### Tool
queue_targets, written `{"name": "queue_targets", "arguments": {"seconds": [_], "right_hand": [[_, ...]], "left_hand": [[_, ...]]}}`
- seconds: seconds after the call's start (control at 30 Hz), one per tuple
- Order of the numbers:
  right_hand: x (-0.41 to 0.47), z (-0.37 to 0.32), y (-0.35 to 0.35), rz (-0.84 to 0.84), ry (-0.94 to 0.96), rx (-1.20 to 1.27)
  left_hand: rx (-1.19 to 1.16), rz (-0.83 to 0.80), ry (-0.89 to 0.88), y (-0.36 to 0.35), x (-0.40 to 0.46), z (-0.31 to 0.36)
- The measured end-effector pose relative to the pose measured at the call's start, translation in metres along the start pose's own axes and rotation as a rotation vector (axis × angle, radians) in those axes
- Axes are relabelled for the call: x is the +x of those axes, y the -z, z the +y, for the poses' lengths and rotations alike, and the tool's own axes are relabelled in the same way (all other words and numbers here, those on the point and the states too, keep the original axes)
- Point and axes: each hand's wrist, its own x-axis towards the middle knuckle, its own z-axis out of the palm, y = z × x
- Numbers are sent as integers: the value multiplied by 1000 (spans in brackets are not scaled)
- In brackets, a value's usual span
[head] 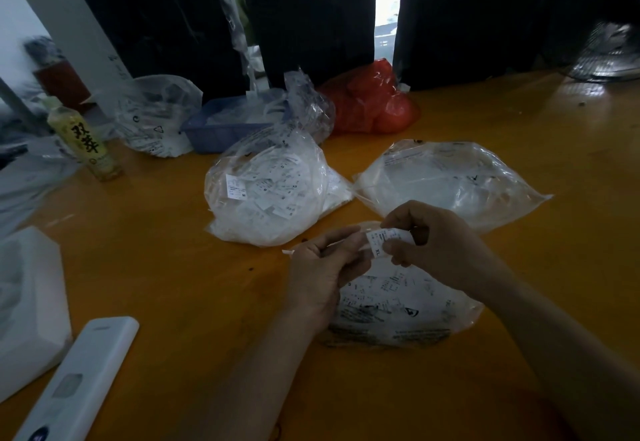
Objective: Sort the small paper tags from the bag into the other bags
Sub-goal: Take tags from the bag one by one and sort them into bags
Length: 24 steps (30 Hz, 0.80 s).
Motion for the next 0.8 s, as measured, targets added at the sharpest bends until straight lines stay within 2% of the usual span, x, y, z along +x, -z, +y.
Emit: {"name": "queue_targets", "arguments": {"seconds": [0.33, 0.57, 0.8], "right_hand": [[1, 3, -2, 16, 20, -36], [1, 5, -2, -31, 18, -64], [0, 3, -2, 57, 8, -29]], "left_hand": [[122, -32, -25, 0, -1, -3], [90, -10, -24, 0, -1, -3], [106, -9, -38, 1, -1, -5]]}}
